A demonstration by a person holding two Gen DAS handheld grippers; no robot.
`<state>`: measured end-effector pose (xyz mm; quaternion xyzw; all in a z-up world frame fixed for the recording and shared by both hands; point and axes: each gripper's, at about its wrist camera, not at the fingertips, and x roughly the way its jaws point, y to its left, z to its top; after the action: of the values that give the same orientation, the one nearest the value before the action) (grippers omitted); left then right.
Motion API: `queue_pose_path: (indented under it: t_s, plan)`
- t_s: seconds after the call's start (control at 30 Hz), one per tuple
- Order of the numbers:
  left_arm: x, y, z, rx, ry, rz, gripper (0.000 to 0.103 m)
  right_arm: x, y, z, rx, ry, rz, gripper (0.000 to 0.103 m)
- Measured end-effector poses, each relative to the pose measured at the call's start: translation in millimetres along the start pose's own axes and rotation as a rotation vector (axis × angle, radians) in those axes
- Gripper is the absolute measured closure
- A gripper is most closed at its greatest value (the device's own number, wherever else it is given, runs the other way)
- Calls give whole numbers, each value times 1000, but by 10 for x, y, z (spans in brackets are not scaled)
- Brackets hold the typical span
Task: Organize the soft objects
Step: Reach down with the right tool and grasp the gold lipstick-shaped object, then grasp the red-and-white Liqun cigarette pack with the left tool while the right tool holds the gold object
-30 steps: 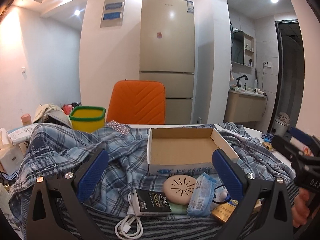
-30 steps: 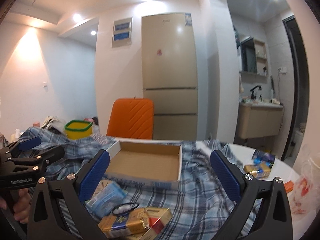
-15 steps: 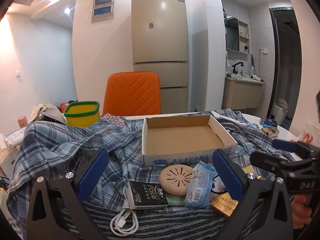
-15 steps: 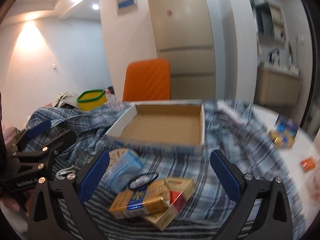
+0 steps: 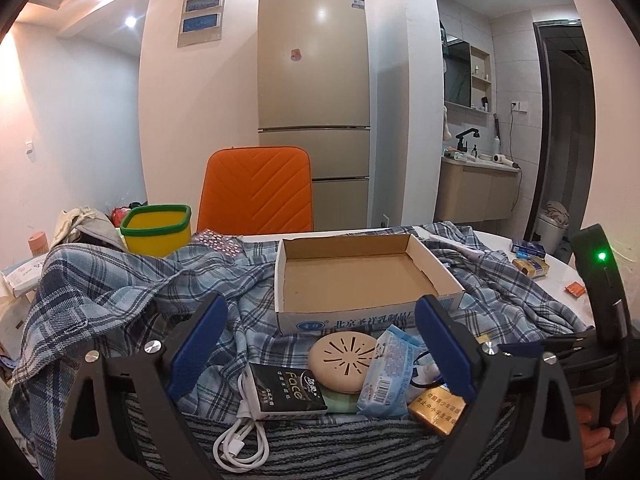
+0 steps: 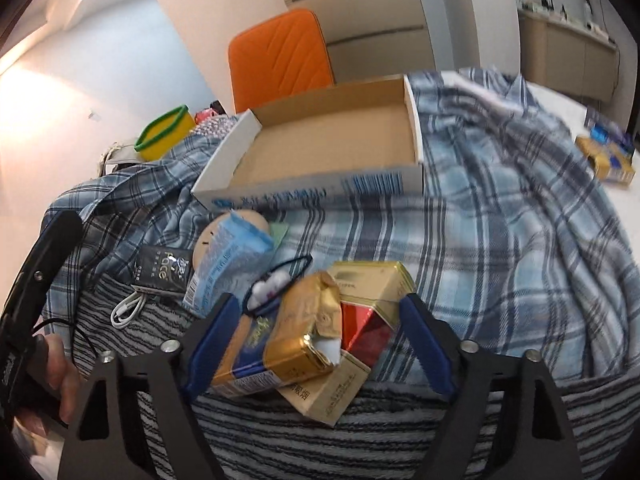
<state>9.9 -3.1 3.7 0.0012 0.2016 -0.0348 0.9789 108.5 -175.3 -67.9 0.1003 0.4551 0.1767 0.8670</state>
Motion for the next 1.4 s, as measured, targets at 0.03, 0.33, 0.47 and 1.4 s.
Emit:
queue_pose_path:
  t_s: [0.03, 0.33, 0.47, 1.4]
  plan:
    - [2, -4, 0, 2, -1, 2, 9, -1, -2, -6, 8, 5, 11, 30]
    - [-4, -11, -4, 8, -11, 13, 9, -167, 193, -33, -91, -47, 88, 53]
    - [2, -29, -12, 13, -9, 17, 9, -191, 237, -23, -112, -43, 109, 58]
    - [-10, -45, -14, 31, -25, -46, 9, -603, 545, -222, -269, -340, 56, 89]
